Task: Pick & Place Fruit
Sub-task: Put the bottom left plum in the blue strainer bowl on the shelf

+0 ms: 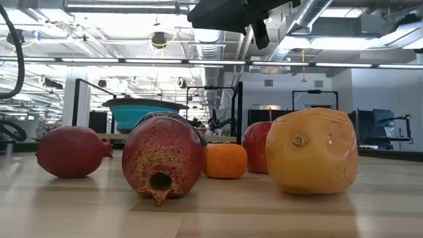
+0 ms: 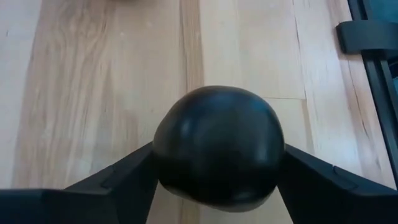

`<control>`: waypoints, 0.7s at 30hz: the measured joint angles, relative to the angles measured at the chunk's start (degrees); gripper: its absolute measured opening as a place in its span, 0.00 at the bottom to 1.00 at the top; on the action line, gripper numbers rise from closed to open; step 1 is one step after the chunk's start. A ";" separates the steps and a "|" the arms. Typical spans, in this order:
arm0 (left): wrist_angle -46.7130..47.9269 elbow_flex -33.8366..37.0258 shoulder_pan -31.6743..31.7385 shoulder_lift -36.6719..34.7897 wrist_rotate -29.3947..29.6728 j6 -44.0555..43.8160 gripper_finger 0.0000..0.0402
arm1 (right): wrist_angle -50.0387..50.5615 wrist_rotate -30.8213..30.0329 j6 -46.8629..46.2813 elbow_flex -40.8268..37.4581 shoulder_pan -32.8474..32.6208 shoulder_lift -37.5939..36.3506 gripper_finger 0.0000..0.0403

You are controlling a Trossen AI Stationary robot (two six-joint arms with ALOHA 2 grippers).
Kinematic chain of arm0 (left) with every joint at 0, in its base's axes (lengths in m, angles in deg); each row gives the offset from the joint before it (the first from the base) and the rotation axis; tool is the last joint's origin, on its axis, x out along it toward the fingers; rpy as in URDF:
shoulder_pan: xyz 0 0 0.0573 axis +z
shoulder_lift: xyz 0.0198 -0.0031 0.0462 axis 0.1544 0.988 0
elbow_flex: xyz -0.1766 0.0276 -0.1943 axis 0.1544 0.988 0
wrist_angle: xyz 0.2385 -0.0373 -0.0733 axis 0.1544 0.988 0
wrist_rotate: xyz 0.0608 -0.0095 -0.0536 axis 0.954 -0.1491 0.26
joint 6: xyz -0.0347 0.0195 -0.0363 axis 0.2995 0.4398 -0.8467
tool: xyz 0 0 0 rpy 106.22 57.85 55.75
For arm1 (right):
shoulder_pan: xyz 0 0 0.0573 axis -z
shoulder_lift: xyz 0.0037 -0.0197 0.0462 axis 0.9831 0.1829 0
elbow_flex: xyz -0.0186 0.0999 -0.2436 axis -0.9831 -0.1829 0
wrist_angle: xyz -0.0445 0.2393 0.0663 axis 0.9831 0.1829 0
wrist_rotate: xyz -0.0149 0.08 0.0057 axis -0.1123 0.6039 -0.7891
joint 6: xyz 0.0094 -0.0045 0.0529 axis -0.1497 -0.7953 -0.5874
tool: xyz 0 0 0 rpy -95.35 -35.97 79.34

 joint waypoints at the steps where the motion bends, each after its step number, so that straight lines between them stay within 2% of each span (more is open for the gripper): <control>1: 0.01 0.13 0.00 -0.18 -0.08 0.00 0.68 | -0.06 0.00 0.01 0.00 0.00 0.00 0.14; 6: 0.17 0.19 0.40 -2.12 -2.93 1.05 0.62 | -0.04 0.00 0.01 0.00 0.00 0.00 0.14; 11: 0.34 0.19 5.67 -10.54 -6.88 2.59 0.61 | 0.03 0.02 0.03 0.00 0.00 0.00 0.14; 16: 0.49 0.15 18.69 -22.56 -11.82 14.19 0.61 | 0.33 0.02 0.14 0.00 0.00 0.07 0.14; 21: 4.89 -2.73 38.89 -29.83 -16.72 31.13 0.61 | 4.12 0.02 0.10 0.00 -1.14 0.14 0.14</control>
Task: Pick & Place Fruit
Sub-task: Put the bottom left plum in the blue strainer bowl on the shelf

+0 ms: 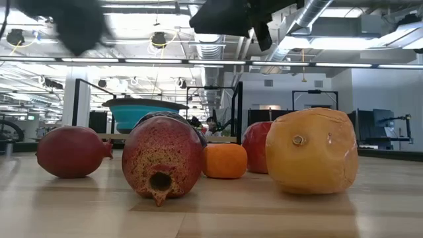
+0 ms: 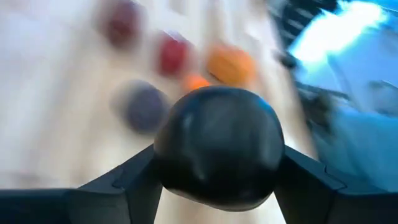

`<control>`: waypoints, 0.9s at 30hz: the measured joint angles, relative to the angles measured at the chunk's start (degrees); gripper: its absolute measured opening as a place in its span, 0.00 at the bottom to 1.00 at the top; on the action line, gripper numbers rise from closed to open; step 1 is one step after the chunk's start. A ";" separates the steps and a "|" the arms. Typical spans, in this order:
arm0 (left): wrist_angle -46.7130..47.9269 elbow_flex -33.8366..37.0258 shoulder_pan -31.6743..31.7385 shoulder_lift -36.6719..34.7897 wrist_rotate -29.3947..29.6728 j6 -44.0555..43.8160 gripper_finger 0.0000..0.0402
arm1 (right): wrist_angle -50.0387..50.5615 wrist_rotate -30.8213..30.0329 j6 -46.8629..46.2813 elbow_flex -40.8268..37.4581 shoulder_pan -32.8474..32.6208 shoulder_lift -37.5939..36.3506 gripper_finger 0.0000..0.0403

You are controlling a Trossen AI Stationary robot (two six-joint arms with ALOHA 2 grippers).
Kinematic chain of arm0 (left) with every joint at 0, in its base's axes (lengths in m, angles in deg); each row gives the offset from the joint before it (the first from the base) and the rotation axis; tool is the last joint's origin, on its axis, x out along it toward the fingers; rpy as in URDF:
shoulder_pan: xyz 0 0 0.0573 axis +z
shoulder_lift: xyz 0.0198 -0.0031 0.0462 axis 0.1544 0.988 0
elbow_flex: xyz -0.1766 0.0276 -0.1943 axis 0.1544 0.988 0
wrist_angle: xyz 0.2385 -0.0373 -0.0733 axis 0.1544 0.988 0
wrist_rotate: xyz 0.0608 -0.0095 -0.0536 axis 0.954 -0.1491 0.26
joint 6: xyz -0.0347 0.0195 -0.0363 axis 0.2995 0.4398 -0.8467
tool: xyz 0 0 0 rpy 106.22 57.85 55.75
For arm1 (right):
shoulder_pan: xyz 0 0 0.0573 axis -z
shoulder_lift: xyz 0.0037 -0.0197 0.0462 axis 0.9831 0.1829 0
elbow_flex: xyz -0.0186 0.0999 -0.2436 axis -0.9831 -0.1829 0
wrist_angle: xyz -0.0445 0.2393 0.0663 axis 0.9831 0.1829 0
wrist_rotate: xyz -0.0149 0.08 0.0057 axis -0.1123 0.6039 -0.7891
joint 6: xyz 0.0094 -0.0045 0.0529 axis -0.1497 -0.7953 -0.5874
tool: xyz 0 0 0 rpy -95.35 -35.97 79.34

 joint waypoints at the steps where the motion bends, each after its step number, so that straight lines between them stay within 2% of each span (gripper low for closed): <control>1: 2.13 -1.63 4.51 -0.31 -0.84 3.31 0.61 | 0.49 0.01 -0.01 0.00 -0.38 0.04 0.14; 6: 11.26 -11.05 25.30 2.32 -2.15 18.24 0.61 | 0.83 0.02 0.00 0.00 -1.66 0.04 0.14; 9: 13.42 -14.93 36.14 5.09 -2.14 22.36 0.62 | 0.80 0.02 -0.03 0.00 -1.62 0.04 0.14; 13: 14.37 -17.09 46.96 8.77 -2.07 27.71 0.62 | 0.74 0.01 -0.34 0.00 -1.54 0.04 0.14; 18: 14.17 -17.31 53.84 14.27 -2.13 29.68 0.62 | 0.30 0.02 -0.57 0.00 -1.40 0.04 0.14; 27: 13.08 -17.31 57.77 22.36 -1.73 29.71 0.66 | -0.07 0.02 -1.70 0.00 -1.31 0.04 0.14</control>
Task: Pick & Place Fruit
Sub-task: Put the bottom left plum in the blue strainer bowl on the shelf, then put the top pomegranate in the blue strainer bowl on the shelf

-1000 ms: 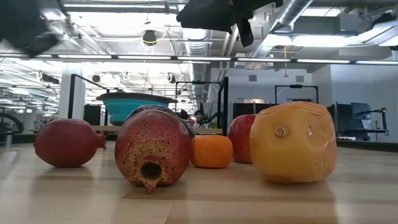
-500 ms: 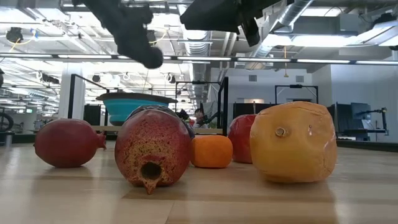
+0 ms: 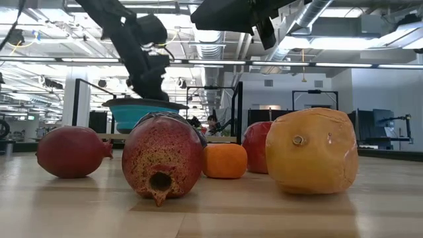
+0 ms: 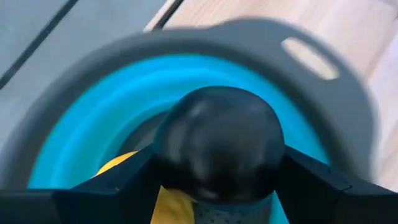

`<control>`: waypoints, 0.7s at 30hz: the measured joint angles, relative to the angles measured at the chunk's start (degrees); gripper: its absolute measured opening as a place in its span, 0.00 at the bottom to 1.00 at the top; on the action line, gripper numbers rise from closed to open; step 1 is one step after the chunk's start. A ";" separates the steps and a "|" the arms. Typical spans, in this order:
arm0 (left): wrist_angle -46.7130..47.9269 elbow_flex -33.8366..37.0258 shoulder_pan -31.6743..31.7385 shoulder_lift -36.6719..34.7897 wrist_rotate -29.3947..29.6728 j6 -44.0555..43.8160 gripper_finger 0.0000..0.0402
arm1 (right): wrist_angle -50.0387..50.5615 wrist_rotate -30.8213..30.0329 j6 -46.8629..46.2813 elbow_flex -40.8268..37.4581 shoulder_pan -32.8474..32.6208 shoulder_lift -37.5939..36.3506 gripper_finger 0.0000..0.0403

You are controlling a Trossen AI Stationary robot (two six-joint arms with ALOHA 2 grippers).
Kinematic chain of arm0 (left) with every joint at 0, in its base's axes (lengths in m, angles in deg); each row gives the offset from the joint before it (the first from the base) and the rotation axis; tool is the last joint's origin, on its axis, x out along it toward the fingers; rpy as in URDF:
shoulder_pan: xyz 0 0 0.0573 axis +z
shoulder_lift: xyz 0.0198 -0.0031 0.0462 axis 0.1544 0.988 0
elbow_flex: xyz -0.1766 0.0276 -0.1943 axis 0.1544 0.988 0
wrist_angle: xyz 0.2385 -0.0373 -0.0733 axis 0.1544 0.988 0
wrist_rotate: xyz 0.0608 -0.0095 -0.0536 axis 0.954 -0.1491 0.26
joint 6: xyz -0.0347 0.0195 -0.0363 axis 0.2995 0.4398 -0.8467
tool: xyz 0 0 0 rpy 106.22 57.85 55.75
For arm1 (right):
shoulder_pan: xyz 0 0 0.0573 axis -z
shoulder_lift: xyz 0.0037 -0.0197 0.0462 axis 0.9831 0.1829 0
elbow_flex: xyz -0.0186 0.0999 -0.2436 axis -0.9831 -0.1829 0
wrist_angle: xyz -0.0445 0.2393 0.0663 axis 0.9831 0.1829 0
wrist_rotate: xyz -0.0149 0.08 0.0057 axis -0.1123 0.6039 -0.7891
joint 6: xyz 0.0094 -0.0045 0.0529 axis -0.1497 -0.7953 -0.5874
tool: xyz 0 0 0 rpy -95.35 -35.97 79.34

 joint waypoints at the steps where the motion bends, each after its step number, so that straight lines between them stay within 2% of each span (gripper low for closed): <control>1: -0.05 0.00 0.43 0.80 0.08 -0.08 0.66 | -0.01 0.00 -0.21 0.00 0.15 0.00 0.14; 9: -5.66 -0.11 2.47 4.41 0.55 -1.26 0.68 | -0.04 -0.02 -0.41 0.00 0.20 0.00 0.14; 21: -6.27 0.00 2.48 4.44 0.64 -2.57 0.74 | -1.40 -0.02 -0.41 0.00 0.20 0.00 0.14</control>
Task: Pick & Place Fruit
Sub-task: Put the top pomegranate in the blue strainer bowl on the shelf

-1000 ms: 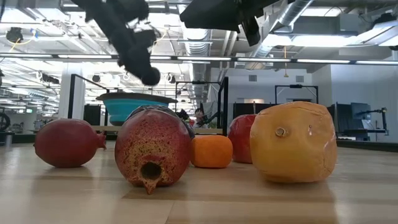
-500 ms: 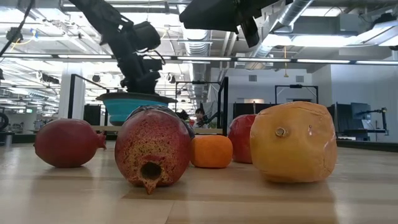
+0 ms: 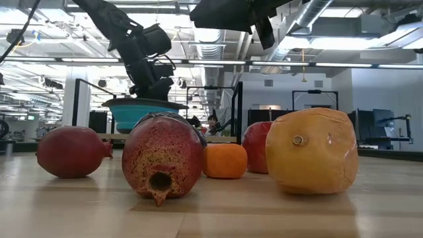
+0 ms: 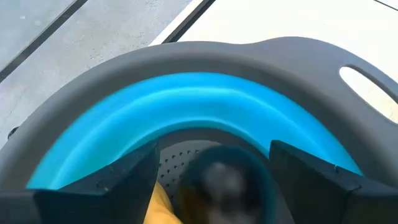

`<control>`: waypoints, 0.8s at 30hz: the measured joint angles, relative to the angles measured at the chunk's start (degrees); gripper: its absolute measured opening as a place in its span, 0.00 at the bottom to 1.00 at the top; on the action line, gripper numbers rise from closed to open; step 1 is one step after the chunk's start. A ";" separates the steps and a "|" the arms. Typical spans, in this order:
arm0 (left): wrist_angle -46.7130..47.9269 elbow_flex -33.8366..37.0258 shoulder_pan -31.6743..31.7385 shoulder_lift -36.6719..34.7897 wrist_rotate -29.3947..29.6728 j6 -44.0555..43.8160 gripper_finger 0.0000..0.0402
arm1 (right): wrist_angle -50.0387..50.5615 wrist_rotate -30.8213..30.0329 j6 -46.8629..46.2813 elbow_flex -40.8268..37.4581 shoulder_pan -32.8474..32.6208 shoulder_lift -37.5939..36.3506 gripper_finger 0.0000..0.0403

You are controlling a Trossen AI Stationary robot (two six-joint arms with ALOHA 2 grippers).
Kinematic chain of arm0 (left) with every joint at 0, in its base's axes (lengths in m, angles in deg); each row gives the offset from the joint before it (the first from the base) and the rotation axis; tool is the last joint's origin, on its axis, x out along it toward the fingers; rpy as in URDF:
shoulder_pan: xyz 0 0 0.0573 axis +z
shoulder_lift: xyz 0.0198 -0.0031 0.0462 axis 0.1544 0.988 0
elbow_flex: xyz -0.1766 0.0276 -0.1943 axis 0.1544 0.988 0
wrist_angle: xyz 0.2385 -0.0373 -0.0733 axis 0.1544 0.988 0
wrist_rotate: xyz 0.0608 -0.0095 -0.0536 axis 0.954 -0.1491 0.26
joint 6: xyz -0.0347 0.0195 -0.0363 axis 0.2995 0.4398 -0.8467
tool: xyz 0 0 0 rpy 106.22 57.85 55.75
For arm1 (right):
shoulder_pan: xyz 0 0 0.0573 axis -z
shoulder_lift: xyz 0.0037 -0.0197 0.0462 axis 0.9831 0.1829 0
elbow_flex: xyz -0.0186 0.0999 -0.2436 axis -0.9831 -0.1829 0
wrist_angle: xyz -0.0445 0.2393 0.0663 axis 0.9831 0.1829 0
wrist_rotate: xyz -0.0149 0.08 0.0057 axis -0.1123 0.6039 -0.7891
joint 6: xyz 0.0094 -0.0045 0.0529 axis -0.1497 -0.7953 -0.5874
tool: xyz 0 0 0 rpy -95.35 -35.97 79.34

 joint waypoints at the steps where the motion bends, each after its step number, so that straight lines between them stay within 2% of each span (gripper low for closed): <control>1: -0.02 0.00 0.00 0.00 0.02 -0.02 0.74 | -0.05 0.00 0.02 0.00 0.00 0.00 0.14; 8: -0.01 0.09 0.00 -1.47 0.35 -0.02 0.74 | -0.06 0.00 0.01 0.00 -0.04 0.00 0.14; 15: 0.72 0.09 -2.99 -12.52 -0.59 0.27 0.74 | 0.01 0.00 0.02 0.00 -0.04 0.00 0.14; 19: 1.17 0.07 -9.78 -20.65 -5.71 1.65 0.74 | 0.02 0.00 0.04 0.00 0.09 0.00 0.14; 24: 1.38 3.25 -25.87 -28.18 -7.43 7.92 0.71 | 0.19 0.00 0.65 0.00 0.13 0.00 0.14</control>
